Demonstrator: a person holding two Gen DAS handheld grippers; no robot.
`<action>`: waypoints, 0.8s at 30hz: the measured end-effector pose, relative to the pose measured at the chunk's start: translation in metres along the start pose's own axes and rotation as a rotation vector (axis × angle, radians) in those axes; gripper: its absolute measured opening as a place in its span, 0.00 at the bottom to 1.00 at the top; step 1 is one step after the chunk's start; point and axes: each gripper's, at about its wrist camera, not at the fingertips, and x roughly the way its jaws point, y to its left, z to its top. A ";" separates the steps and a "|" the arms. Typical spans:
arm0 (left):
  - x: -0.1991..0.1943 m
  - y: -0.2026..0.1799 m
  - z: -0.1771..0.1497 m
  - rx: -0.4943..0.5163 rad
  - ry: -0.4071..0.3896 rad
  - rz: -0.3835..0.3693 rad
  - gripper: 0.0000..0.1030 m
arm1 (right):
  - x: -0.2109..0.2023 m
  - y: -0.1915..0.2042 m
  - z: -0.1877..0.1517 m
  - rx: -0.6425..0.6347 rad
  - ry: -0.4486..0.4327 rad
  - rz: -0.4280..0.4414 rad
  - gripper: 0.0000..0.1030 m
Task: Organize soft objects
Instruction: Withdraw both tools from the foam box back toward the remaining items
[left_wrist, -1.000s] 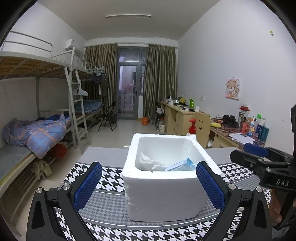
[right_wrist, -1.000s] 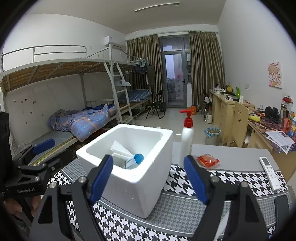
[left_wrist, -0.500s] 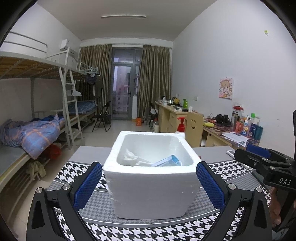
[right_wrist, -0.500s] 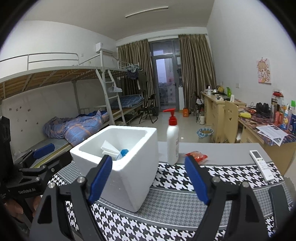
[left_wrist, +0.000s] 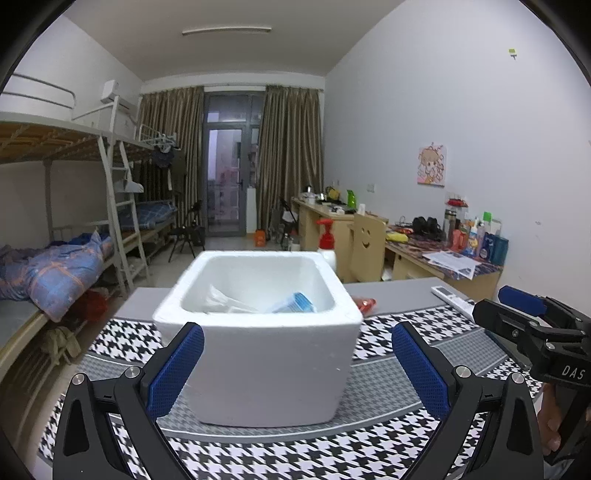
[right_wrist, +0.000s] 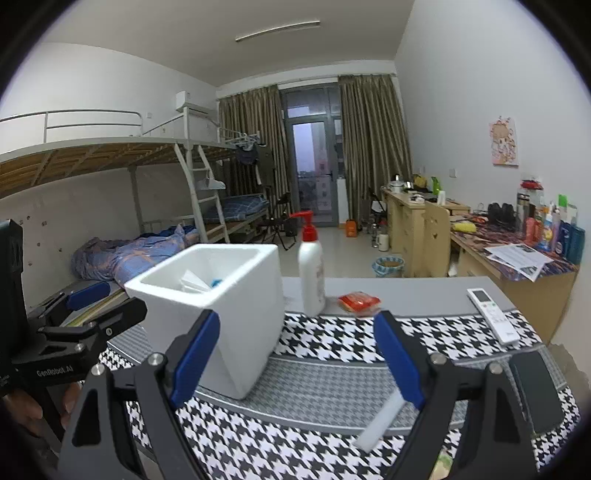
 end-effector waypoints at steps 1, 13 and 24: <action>0.001 -0.002 -0.001 0.005 0.001 -0.007 0.99 | 0.000 -0.003 -0.001 0.006 0.004 -0.006 0.86; 0.013 -0.030 -0.009 0.047 0.035 -0.082 0.99 | -0.014 -0.030 -0.014 0.045 0.024 -0.109 0.86; 0.020 -0.052 -0.015 0.086 0.051 -0.128 0.99 | -0.026 -0.055 -0.022 0.088 0.038 -0.190 0.86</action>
